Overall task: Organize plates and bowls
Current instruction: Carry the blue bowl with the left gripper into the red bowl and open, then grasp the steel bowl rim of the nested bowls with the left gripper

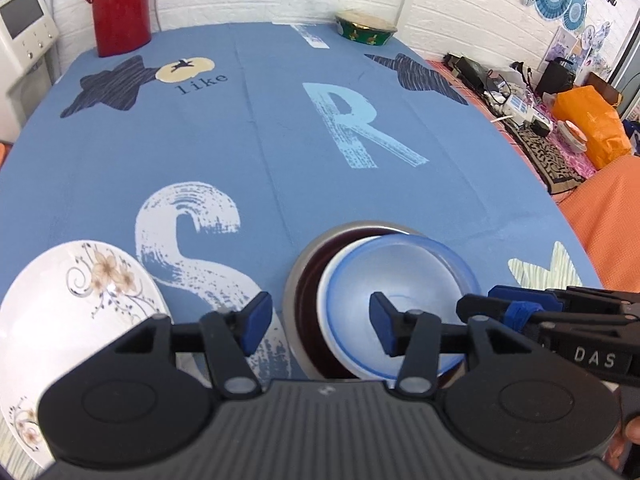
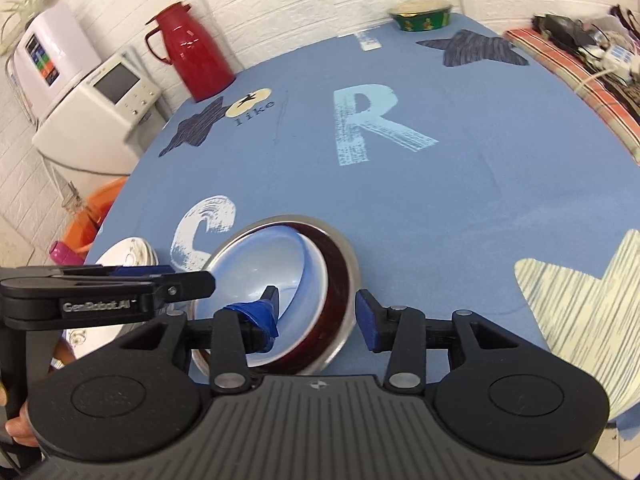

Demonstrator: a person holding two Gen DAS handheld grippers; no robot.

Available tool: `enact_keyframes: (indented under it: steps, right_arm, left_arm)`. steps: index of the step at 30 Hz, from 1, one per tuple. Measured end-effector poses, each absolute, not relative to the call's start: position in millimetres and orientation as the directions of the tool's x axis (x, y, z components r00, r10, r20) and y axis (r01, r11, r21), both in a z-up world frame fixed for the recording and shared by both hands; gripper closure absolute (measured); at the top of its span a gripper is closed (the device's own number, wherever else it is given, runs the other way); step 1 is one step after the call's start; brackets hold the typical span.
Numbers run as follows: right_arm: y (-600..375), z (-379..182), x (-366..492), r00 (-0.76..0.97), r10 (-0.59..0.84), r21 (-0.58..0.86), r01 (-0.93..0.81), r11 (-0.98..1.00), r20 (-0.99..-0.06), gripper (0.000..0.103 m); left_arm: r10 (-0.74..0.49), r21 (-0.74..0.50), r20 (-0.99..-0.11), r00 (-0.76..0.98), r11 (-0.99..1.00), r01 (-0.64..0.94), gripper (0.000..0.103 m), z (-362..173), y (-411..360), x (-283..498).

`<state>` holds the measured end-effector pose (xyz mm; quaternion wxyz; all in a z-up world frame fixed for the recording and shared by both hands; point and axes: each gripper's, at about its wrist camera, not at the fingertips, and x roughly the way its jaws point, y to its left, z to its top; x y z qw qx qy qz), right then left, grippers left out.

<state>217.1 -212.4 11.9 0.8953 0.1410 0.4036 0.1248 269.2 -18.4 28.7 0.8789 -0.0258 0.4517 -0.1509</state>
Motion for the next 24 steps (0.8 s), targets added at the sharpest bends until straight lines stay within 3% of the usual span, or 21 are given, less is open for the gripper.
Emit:
enact_keyframes:
  steps: [4,14,24]
  right_arm:
    - [-220.8,7.8,216.7,0.64,0.358,0.402,-0.083,0.912,-0.68,0.076]
    - [-245.8,7.3,159.0,0.788,0.348,0.54,-0.024,0.841,-0.507,0.072]
    - [-241.4,-16.6,151.5,0.774,0.319,0.571,0.066,0.818,-0.547,0.071]
  left_arm:
    - [-0.289,-0.186,-0.782,0.553,0.954,0.236,0.053,30.0,-15.5,267.9]
    - [-0.32,-0.203,-0.772,0.549,0.943,0.264,0.049,45.7,23.2,268.3]
    - [-0.315,-0.157,-0.828,0.463,0.924,0.348,0.046,30.0,25.3,290.4]
